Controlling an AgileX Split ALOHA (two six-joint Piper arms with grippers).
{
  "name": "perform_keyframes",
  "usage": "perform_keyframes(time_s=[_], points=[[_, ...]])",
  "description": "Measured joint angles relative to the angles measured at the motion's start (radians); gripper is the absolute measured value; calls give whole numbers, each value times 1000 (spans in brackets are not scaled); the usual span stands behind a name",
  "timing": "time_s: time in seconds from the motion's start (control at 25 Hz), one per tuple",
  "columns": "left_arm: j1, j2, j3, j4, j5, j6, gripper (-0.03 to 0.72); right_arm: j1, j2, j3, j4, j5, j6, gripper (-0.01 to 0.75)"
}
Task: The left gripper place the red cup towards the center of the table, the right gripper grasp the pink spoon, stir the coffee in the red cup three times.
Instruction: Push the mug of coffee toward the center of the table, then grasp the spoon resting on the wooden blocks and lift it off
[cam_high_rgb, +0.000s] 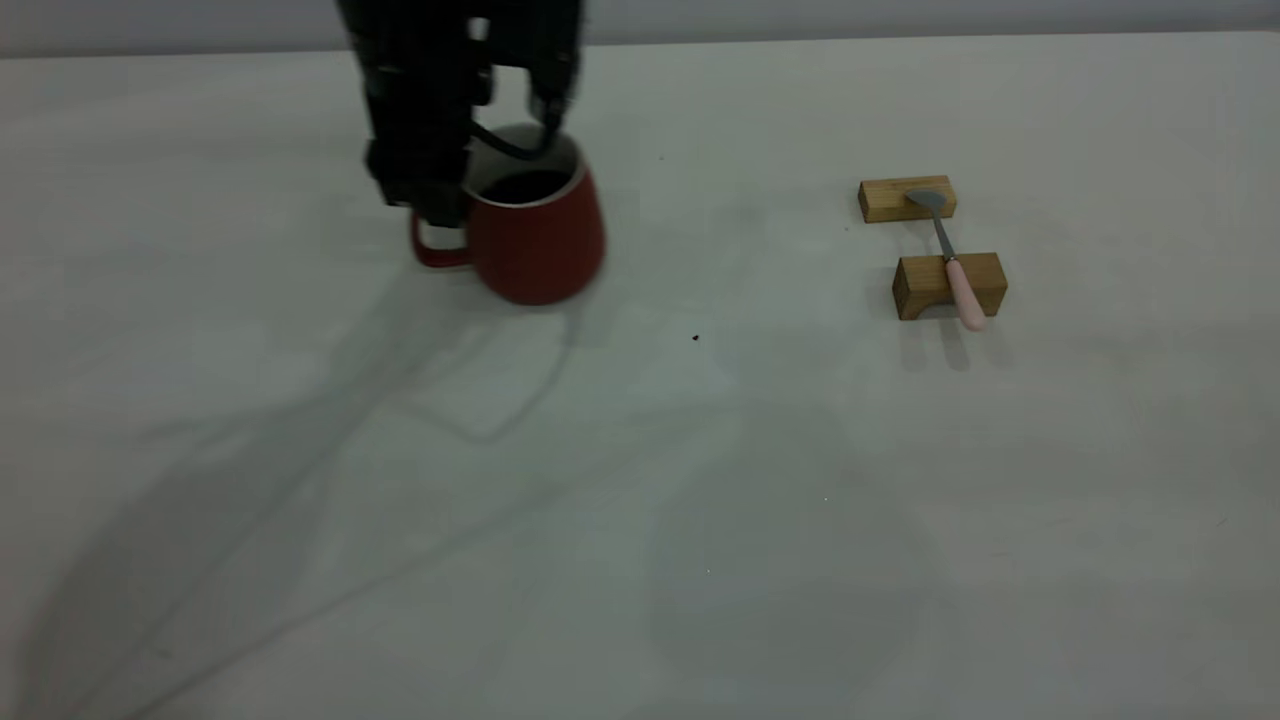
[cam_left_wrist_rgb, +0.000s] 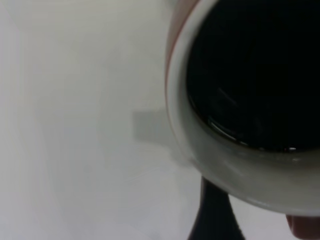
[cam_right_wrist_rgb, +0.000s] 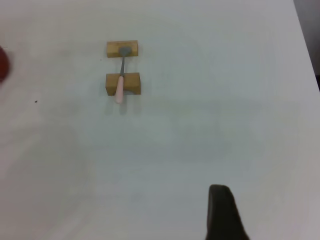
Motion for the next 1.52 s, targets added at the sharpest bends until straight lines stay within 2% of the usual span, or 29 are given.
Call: perform_keyframes(time_s=[0.2,0.36,0.56,0.8,0.96,1.04,1.32,1.52], points=[[-64,0,0,-7,-25,-3,587,0,0,0,0,0,-1,503],[-81,-14,0,-8,-15,-44,587,0,0,0,0,0,-1,503],[-78,-150,0,23,59,-222,587,0,0,0,0,0,-1,503],[-66,-405,0,177,271,-680,587,0,0,0,0,0,0,503],[-66,-560,0,258,463,-960,587,0,0,0,0,0,0,503],[-66,-628,0,268,568,-1044,587,0,0,0,0,0,0,503],[-65,-827,3,281,572,-1160,587,0,0,0,0,0,-1,503],[-64,-1013,76,192,572,-1169,587,0,0,0,0,0,-1,503]])
